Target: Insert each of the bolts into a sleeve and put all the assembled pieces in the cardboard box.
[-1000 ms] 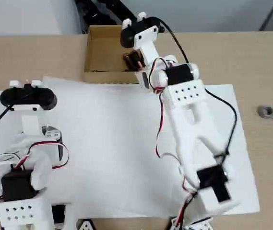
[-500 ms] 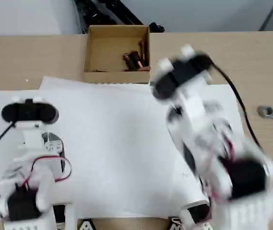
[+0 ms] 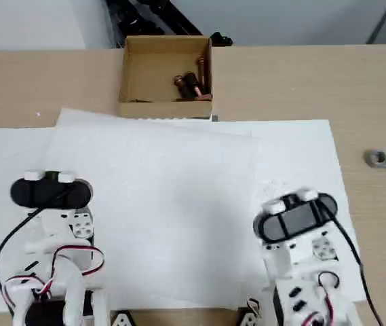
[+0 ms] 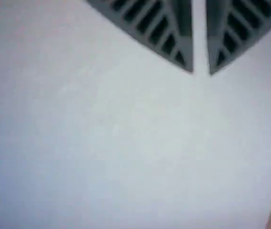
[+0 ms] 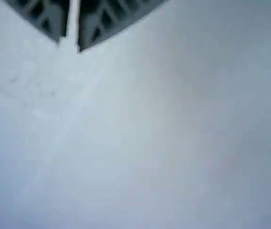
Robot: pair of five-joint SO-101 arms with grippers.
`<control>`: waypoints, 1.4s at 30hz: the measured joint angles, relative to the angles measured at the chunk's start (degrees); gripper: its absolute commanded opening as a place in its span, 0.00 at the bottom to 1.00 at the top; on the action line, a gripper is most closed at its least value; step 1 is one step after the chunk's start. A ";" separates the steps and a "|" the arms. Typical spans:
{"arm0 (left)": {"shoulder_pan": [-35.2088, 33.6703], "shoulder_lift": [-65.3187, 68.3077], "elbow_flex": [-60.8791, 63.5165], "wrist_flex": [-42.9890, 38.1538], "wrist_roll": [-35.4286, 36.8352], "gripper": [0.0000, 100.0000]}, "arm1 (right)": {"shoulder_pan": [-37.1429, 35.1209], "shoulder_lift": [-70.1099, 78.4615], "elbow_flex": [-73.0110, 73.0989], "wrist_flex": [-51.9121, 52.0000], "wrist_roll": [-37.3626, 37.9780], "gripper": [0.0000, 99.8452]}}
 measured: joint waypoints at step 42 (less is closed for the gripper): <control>0.00 -1.32 24.70 -13.63 0.00 0.01 | 0.26 -2.02 36.57 -11.78 0.09 0.01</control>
